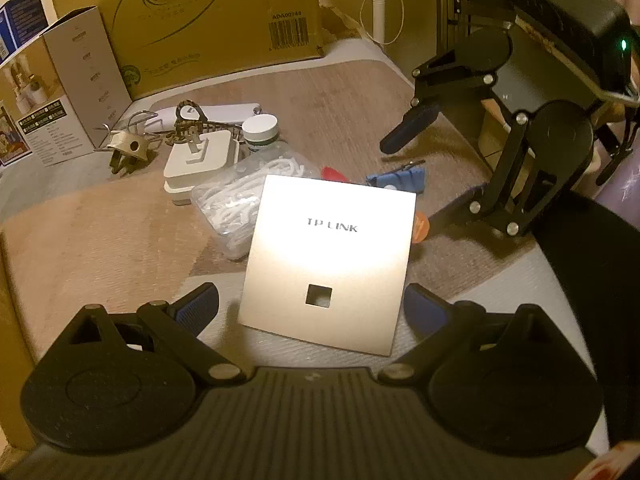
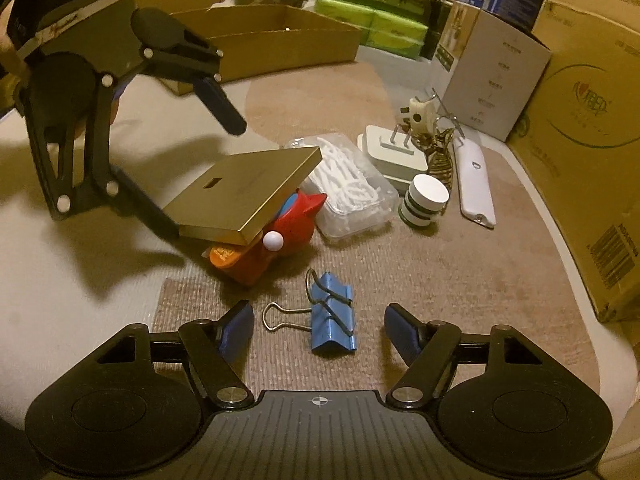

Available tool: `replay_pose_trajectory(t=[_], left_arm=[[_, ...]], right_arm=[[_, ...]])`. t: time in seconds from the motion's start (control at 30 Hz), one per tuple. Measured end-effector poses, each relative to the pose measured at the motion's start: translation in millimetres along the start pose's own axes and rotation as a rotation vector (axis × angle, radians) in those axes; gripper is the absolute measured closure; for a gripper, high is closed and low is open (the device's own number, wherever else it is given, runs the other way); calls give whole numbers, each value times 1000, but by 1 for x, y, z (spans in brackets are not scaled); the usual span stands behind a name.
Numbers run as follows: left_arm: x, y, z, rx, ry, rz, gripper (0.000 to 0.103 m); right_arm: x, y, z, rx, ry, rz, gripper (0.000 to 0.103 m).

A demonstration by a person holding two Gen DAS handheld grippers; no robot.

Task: Organize rigid objects
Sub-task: 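Grasp the white TP-LINK panel with the left tool while the right tool grasps the blue binder clip, then carry panel and clip to the cardboard tray and open both tools inside it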

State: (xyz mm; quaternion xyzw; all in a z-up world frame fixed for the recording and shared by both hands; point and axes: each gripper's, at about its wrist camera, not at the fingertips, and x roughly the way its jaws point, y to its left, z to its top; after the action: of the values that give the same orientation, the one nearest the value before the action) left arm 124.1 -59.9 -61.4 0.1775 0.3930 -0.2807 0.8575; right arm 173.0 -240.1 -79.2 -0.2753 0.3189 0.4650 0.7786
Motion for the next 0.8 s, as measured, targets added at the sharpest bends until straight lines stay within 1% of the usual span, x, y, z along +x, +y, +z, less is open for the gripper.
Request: replay_pose_trajectory(t=[0.03, 0.07, 0.1, 0.2, 0.3, 0.37, 0.47, 0.67, 0.8], left_arm=[[1, -1, 0, 5, 0, 0, 5], [2, -2, 0, 9, -3, 0, 5], [3, -2, 0, 11, -4, 1, 5], [8, 0, 2, 19, 1, -4, 5], [10, 2, 5, 27, -3, -18, 6], [11, 3, 7, 34, -6, -24, 6], [13, 5, 8, 35, -2, -34, 9], [13, 2, 6, 43, 7, -45, 16], [12, 2, 6, 35, 3, -45, 17]], right_arm=[[1, -2, 0, 17, -1, 6, 32], [0, -4, 0, 36, -1, 20, 36], [0, -6, 0, 55, -2, 39, 42], [0, -9, 0, 84, -1, 68, 48], [2, -12, 2, 104, 6, 85, 50], [3, -17, 3, 138, 16, 100, 50], [5, -23, 4, 170, 26, 120, 50], [2, -17, 6, 166, 35, 98, 52], [-1, -15, 5, 167, 31, 76, 52]])
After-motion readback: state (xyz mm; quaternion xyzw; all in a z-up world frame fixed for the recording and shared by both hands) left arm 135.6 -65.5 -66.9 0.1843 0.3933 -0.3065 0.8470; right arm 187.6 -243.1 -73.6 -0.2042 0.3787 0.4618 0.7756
